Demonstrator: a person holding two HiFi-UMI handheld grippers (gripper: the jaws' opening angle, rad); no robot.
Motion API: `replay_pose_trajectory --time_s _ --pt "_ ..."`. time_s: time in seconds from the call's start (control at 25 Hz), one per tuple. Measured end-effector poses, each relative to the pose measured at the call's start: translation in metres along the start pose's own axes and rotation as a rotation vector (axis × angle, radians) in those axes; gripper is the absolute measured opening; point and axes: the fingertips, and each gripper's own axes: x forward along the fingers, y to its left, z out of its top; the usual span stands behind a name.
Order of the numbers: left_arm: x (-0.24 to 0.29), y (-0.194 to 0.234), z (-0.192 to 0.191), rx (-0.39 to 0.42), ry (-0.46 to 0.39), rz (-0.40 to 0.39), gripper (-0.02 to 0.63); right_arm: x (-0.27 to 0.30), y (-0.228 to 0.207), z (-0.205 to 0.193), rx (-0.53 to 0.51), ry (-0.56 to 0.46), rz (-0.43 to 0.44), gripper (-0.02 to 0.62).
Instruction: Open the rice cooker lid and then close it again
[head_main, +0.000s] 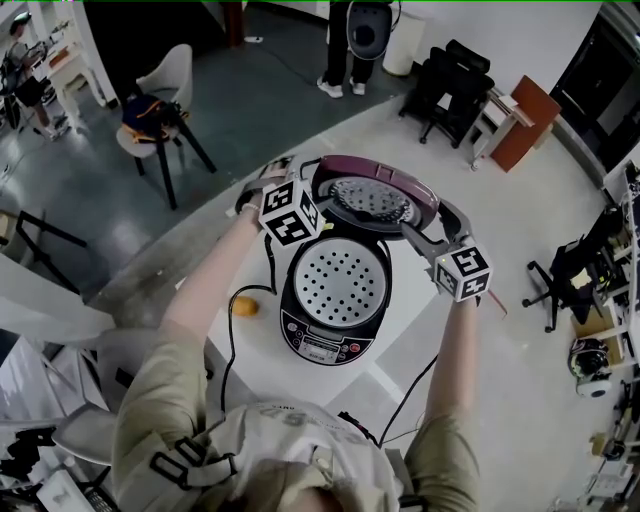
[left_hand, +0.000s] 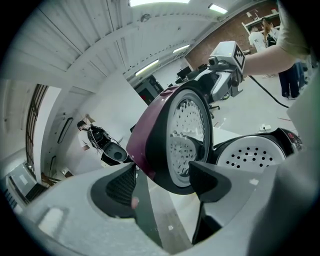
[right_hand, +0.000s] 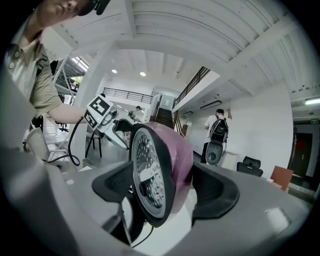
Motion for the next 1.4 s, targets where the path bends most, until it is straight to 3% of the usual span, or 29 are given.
replay_pose_trajectory --time_s 0.76,1.4 --pt "-0.034 -0.033 -0.011 0.045 -0.002 -0.016 0.351 -0.024 0.043 -0.005 -0.04 0.034 0.019 0.374" --pt "-0.075 -0.089 -0.031 0.124 0.051 -0.055 0.367 -0.057 0.1 -0.031 -0.154 0.159 0.036 0.397"
